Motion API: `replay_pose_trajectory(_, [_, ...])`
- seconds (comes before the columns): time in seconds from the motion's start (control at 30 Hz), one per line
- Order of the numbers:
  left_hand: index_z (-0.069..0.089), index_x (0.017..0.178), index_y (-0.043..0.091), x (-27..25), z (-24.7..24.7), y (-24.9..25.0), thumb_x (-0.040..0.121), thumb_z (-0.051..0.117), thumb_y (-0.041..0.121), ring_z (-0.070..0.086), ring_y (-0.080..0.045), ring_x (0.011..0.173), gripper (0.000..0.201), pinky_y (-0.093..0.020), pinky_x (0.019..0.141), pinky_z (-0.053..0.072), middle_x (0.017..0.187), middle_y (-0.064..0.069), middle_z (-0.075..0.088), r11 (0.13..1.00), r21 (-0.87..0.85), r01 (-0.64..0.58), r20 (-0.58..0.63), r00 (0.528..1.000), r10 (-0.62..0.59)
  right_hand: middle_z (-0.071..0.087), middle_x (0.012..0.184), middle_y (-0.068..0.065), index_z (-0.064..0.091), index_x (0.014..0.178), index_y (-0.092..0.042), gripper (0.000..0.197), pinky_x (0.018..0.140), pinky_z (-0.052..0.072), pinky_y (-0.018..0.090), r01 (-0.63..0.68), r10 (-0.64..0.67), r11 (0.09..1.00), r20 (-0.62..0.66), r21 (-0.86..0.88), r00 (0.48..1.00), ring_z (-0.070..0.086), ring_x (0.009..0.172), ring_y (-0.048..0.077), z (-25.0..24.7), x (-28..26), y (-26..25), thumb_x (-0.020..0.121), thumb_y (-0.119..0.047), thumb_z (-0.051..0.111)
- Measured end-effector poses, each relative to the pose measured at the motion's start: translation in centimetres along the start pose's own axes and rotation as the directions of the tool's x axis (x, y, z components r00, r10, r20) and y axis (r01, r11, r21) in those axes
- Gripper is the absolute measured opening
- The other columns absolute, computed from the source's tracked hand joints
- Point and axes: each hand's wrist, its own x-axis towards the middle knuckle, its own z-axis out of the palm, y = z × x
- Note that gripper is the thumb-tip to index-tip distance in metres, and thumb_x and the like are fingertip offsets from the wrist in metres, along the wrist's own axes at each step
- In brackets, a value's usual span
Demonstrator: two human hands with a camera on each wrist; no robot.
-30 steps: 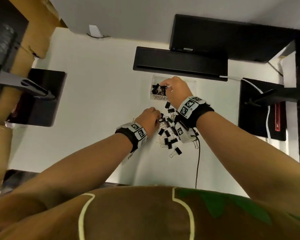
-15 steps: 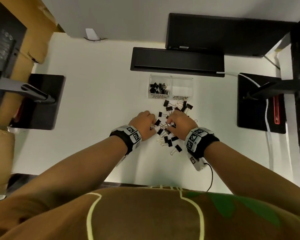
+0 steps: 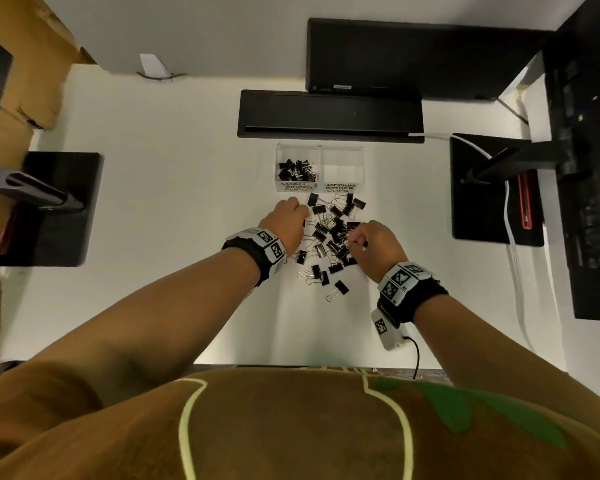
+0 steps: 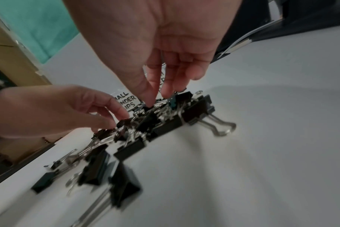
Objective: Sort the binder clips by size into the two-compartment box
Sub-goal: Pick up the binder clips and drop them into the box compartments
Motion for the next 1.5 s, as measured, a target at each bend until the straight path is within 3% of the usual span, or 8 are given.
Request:
replay_pose_trajectory(0.23, [0.052,0.110,0.001,0.4,-0.3,0.7,0.086,0.050,-0.004,0.048,-0.030,0.110,0.025,-0.039,0.087,0.047,0.118,-0.016,0.049,0.997,-0.027,0.068,0.013,0.998,-0.068,0.055,0.108,0.004,0.060,0.105,-0.012,0.022,0.083,0.048,0.030,0.011,-0.006,0.998,0.082,-0.068,0.997,0.053,0.102,0.019,1.8,-1.3,-0.6,0.086,-0.023,0.062])
replay_pose_trajectory(0.53, [0.042,0.116,0.010,-1.9,-1.3,0.5,0.091,0.042,0.009,0.060,-0.027,0.078,0.025,-0.038,0.073,0.053,0.087,-0.010,0.061,0.876,-0.428,0.221,-0.072,0.958,-0.277,0.067,0.091,0.000,0.066,0.098,-0.016,0.013,0.074,0.050,0.022,-0.193,0.204,0.936,-0.008,0.293,0.979,0.061,0.082,0.014,-0.7,-0.6,0.2,0.087,-0.022,0.063])
replay_pose_trajectory(0.67, [0.048,0.117,0.009,-2.6,-1.2,2.2,0.097,0.035,0.013,0.052,-0.020,0.081,0.025,-0.030,0.073,0.043,0.095,-0.006,0.054,0.916,-0.367,0.161,-0.022,0.983,-0.182,0.065,0.091,0.000,0.066,0.098,-0.015,0.013,0.055,0.041,0.013,-0.229,0.250,0.940,-0.056,0.252,0.967,0.058,0.076,0.013,-1.5,-1.0,1.0,0.089,-0.020,0.058])
replay_pose_trajectory(0.83, [0.054,0.108,0.010,-2.9,0.6,4.7,0.094,0.041,0.018,0.055,-0.021,0.086,0.020,-0.029,0.072,0.042,0.106,-0.007,0.058,0.965,-0.260,0.036,0.025,0.999,-0.031,0.059,0.088,0.002,0.069,0.091,-0.009,0.014,0.072,0.043,0.024,-0.095,0.092,0.992,0.032,0.081,0.995,0.054,0.080,0.016,-0.7,-2.7,1.2,0.088,-0.018,0.058])
replay_pose_trajectory(0.93, [0.054,0.104,0.012,-3.0,1.8,5.3,0.094,0.045,0.024,0.057,-0.022,0.090,0.018,-0.033,0.074,0.047,0.105,-0.007,0.057,0.988,-0.148,-0.040,0.063,0.997,0.050,0.057,0.087,0.001,0.070,0.090,-0.009,0.011,0.066,0.038,0.017,-0.058,0.058,0.996,0.012,0.065,0.998,0.051,0.079,0.013,-0.9,-3.1,1.7,0.086,-0.014,0.060])
replay_pose_trajectory(1.07, [0.052,0.106,0.012,-3.4,2.8,5.2,0.094,0.050,0.029,0.056,-0.023,0.099,0.021,-0.036,0.080,0.050,0.110,-0.008,0.056,0.995,-0.089,-0.033,0.107,0.993,0.043,0.057,0.088,0.001,0.067,0.094,-0.011,0.011,0.060,0.030,0.007,-0.159,0.170,0.979,-0.080,0.129,0.982,0.051,0.080,0.014,-1.7,-2.5,3.0,0.087,-0.013,0.058])
replay_pose_trajectory(1.33, [0.050,0.113,0.012,-3.6,1.8,3.8,0.085,0.058,0.026,0.053,-0.022,0.102,0.032,-0.028,0.079,0.044,0.116,-0.008,0.055,0.994,-0.103,-0.047,0.165,0.984,0.064,0.052,0.084,0.003,0.061,0.097,-0.015,0.017,0.059,0.036,0.015,-0.158,0.162,0.977,-0.022,0.143,0.986,0.049,0.076,0.015,-0.6,-2.5,3.7,0.082,-0.018,0.068])
replay_pose_trajectory(1.5, [0.050,0.119,0.018,-2.9,1.4,4.4,0.091,0.049,0.018,0.053,-0.022,0.104,0.028,-0.029,0.077,0.043,0.116,-0.007,0.055,0.989,-0.096,-0.113,0.079,0.990,0.121,0.048,0.091,-0.002,0.060,0.103,-0.013,0.021,0.073,0.037,0.023,-0.066,0.072,0.993,-0.060,0.095,0.996,0.046,0.082,0.013,-0.4,-2.7,2.8,0.083,-0.014,0.065])
